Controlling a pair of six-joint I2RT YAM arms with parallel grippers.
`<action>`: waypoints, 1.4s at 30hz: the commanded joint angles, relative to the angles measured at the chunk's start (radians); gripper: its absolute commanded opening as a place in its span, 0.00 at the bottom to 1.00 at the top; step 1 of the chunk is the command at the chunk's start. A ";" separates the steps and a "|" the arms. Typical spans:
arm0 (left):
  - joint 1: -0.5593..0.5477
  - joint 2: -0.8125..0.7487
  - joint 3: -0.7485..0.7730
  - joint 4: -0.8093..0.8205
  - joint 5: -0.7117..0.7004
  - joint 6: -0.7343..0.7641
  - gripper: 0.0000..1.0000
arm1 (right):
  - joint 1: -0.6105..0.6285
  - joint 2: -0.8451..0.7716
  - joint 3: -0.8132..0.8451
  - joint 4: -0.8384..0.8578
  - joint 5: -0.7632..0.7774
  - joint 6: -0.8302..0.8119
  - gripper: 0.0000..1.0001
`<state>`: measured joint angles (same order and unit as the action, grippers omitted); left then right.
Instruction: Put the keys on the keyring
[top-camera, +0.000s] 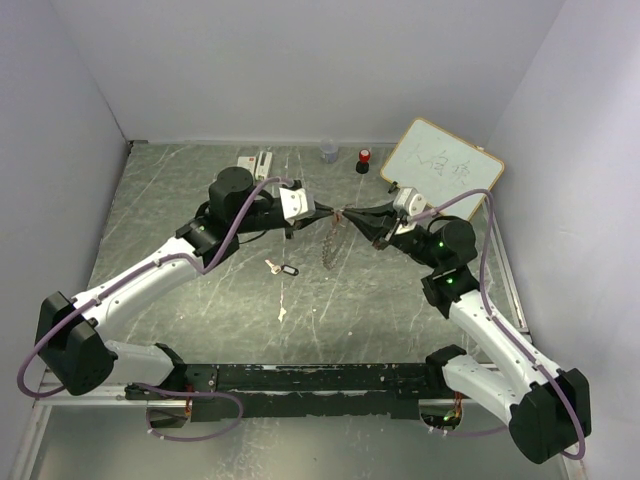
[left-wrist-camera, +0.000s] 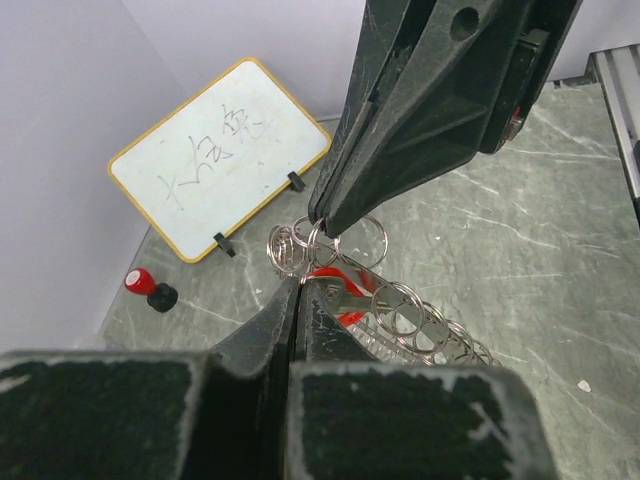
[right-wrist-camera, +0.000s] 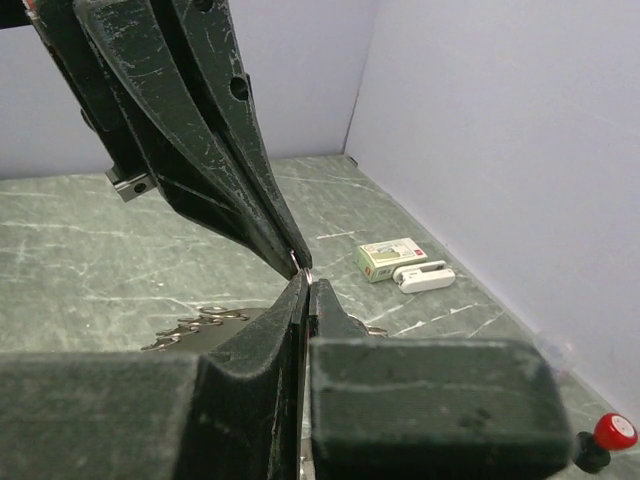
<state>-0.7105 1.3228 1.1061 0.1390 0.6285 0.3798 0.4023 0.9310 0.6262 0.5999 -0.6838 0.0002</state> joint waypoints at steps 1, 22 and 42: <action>0.003 -0.029 0.038 -0.003 -0.102 0.002 0.07 | -0.003 -0.026 0.011 -0.016 0.075 -0.006 0.00; 0.002 0.050 0.269 -0.389 0.105 0.249 0.07 | -0.003 -0.043 0.118 -0.275 0.123 -0.246 0.36; 0.002 0.116 0.368 -0.577 0.230 0.394 0.07 | -0.003 0.001 0.175 -0.411 -0.166 -0.317 0.40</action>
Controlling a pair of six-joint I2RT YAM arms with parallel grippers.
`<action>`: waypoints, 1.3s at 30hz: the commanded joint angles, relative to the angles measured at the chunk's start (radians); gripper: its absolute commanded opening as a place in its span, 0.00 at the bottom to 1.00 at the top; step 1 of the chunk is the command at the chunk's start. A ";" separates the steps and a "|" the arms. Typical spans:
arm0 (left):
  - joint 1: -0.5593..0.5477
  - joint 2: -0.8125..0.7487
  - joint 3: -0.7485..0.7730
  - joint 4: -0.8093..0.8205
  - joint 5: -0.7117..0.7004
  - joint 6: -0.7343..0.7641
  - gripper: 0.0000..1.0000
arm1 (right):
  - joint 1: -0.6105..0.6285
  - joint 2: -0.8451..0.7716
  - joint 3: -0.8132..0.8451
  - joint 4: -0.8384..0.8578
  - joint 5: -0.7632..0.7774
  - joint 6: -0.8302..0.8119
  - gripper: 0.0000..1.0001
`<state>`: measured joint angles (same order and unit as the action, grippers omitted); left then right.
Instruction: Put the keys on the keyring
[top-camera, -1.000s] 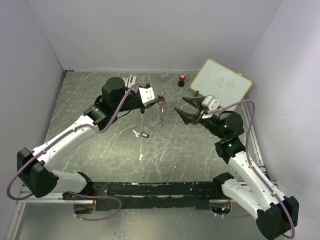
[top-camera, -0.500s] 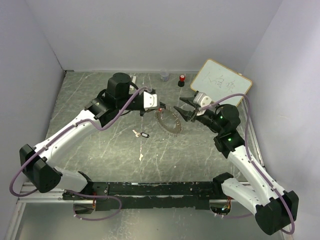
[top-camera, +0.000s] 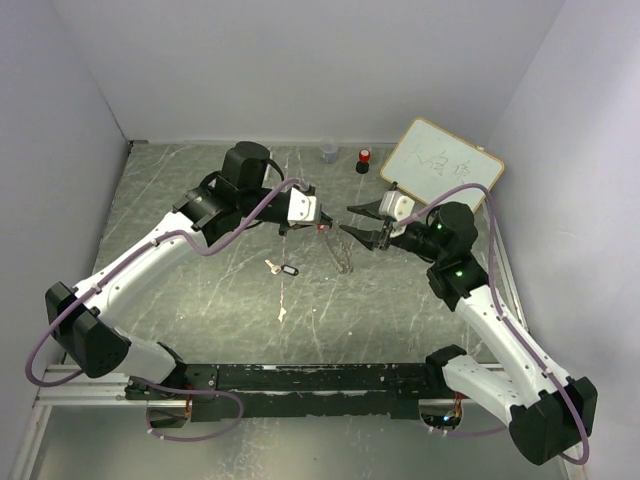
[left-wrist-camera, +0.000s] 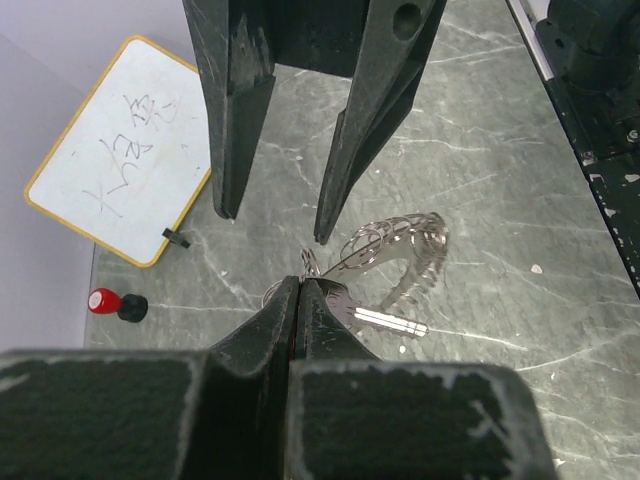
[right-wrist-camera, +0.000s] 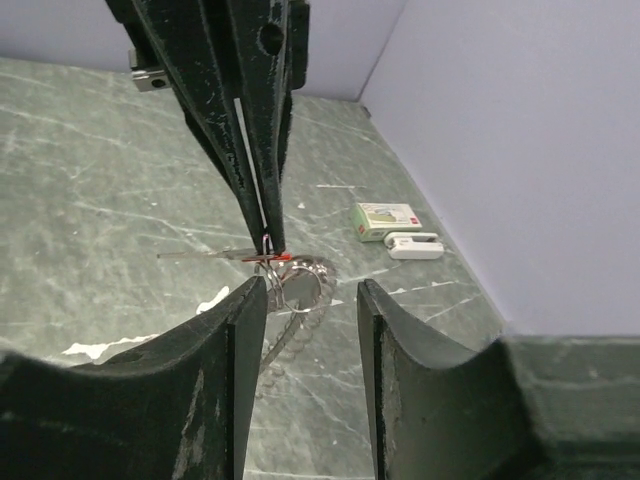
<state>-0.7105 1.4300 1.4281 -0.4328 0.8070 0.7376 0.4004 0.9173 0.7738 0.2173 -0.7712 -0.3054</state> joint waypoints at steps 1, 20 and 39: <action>0.002 0.011 0.048 -0.006 0.052 0.037 0.07 | -0.001 0.020 0.028 -0.030 -0.089 -0.011 0.40; 0.002 0.024 0.066 -0.021 0.065 0.046 0.07 | 0.009 0.093 0.036 -0.039 -0.187 0.003 0.24; 0.003 -0.039 -0.101 0.132 -0.040 -0.043 0.07 | 0.006 -0.012 -0.024 0.161 -0.059 0.180 0.00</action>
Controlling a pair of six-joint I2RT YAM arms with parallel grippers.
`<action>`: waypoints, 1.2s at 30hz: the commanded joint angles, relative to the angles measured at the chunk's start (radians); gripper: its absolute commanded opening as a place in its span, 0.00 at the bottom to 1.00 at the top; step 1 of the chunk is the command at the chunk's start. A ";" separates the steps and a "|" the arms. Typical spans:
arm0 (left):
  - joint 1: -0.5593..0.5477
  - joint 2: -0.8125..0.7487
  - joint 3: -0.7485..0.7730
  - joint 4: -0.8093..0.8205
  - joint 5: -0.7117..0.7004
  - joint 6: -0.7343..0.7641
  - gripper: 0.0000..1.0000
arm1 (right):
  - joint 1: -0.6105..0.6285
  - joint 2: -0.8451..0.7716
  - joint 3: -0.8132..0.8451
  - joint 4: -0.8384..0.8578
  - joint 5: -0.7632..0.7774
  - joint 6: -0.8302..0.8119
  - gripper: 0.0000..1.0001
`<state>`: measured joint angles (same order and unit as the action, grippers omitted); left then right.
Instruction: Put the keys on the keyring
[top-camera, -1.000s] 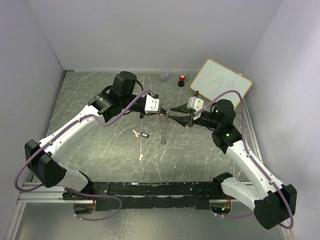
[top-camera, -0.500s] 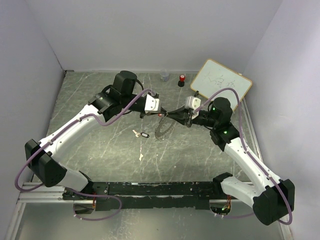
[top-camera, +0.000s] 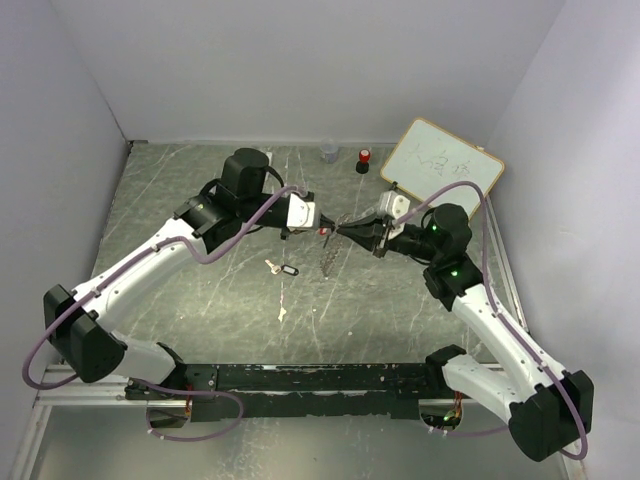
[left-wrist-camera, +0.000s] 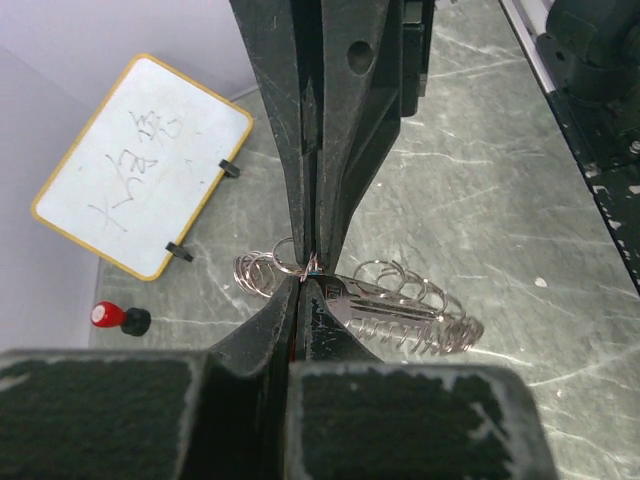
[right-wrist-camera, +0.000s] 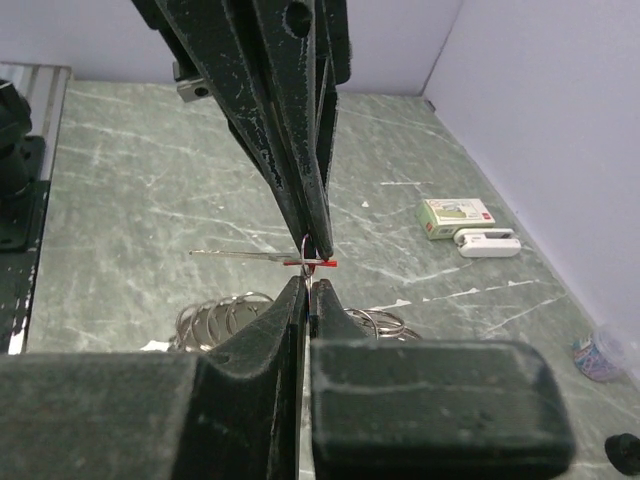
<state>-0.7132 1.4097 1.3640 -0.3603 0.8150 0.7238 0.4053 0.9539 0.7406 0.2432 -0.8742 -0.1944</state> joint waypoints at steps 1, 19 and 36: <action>0.005 -0.019 -0.043 0.066 -0.053 -0.034 0.07 | 0.002 -0.050 0.013 0.133 0.047 0.071 0.00; 0.020 -0.041 -0.136 0.171 -0.078 -0.062 0.07 | -0.004 -0.062 0.042 0.157 0.095 0.111 0.00; 0.027 -0.210 -0.314 0.460 -0.104 -0.176 0.48 | -0.006 -0.052 0.051 0.156 0.086 0.112 0.00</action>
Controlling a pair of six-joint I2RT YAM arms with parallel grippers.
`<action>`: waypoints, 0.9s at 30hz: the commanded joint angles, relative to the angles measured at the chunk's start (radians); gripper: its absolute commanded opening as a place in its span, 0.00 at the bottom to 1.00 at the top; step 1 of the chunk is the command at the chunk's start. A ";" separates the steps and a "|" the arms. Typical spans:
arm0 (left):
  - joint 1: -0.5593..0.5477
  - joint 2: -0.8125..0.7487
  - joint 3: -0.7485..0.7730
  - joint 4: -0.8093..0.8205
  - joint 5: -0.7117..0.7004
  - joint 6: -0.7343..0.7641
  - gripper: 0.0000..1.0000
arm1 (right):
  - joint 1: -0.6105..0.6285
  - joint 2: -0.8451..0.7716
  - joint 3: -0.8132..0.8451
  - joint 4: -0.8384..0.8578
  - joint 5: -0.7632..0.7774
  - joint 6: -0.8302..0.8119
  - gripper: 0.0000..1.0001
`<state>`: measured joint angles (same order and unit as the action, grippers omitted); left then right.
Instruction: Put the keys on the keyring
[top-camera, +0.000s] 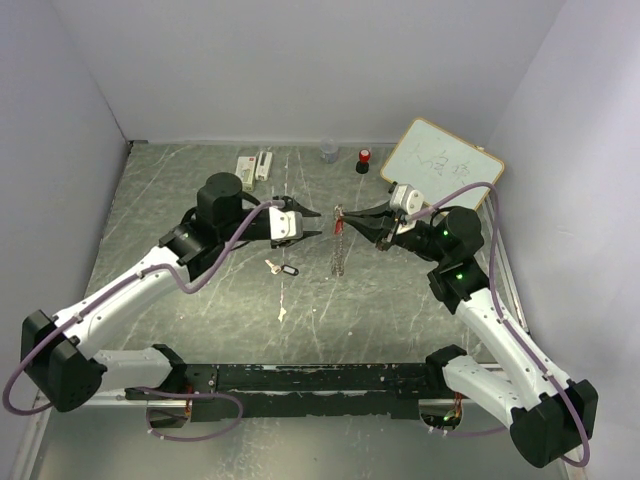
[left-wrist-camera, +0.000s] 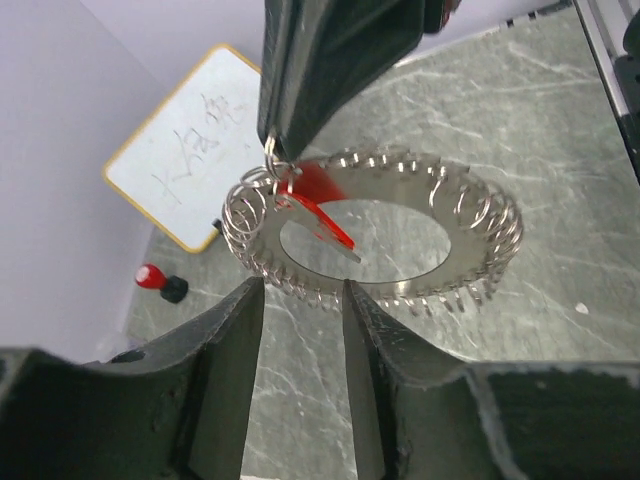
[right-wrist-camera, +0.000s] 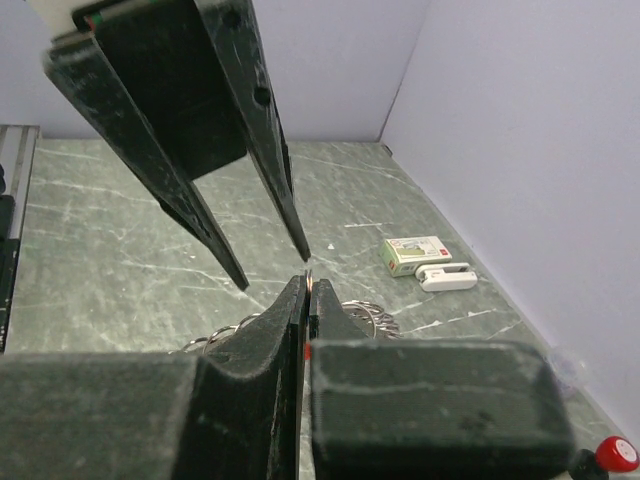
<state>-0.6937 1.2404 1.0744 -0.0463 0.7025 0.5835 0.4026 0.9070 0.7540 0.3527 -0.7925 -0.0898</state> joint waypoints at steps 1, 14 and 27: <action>0.007 -0.044 -0.032 0.170 0.015 -0.042 0.48 | -0.004 -0.004 0.036 0.050 0.000 0.010 0.00; 0.002 0.019 -0.025 0.316 0.089 -0.110 0.48 | -0.005 0.022 0.028 0.118 -0.057 0.052 0.00; -0.007 0.055 -0.002 0.348 0.100 -0.130 0.42 | -0.004 0.029 0.021 0.144 -0.076 0.068 0.00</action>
<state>-0.6960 1.2835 1.0386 0.2470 0.7601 0.4648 0.4004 0.9360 0.7559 0.4397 -0.8570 -0.0349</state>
